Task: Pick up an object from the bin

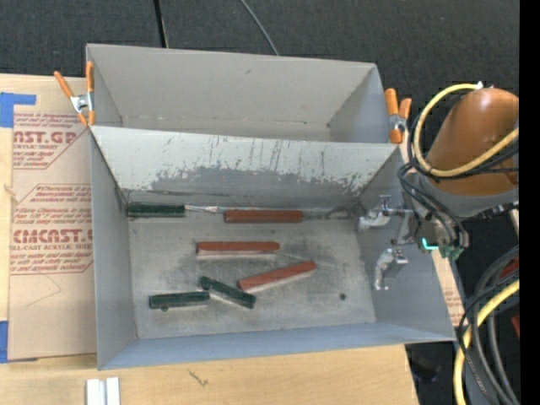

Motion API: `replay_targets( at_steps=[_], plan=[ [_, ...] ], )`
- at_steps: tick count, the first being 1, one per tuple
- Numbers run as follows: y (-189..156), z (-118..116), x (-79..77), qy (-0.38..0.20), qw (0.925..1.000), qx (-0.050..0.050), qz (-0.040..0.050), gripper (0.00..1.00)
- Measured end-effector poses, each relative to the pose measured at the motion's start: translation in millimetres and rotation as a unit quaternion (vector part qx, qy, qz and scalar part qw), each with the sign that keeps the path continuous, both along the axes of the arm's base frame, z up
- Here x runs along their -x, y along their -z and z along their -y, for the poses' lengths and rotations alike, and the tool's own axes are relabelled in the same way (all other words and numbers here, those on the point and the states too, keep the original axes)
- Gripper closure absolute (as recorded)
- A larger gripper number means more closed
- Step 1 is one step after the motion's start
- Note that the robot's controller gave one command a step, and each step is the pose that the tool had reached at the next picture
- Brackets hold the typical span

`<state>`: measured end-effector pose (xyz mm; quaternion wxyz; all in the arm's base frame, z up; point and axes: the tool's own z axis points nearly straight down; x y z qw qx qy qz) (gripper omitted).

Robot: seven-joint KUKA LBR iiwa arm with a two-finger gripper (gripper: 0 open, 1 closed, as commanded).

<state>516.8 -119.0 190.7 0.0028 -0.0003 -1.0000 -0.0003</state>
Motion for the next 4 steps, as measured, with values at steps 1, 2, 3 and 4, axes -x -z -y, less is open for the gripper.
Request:
replay_targets(
  at_steps=[1,2,3,4],
  plan=[
    [-3.4,-0.3,-1.8,0.000,1.0000,0.001,0.0036,0.00],
    [48.9,-13.8,-9.8,-0.015,0.9999,0.001,0.0068,0.00],
    [66.2,-34.7,-33.7,0.014,0.9999,-0.001,-0.0021,0.00],
    [117.0,-75.4,14.4,-0.066,0.9978,0.001,0.0048,1.00]
  ],
)
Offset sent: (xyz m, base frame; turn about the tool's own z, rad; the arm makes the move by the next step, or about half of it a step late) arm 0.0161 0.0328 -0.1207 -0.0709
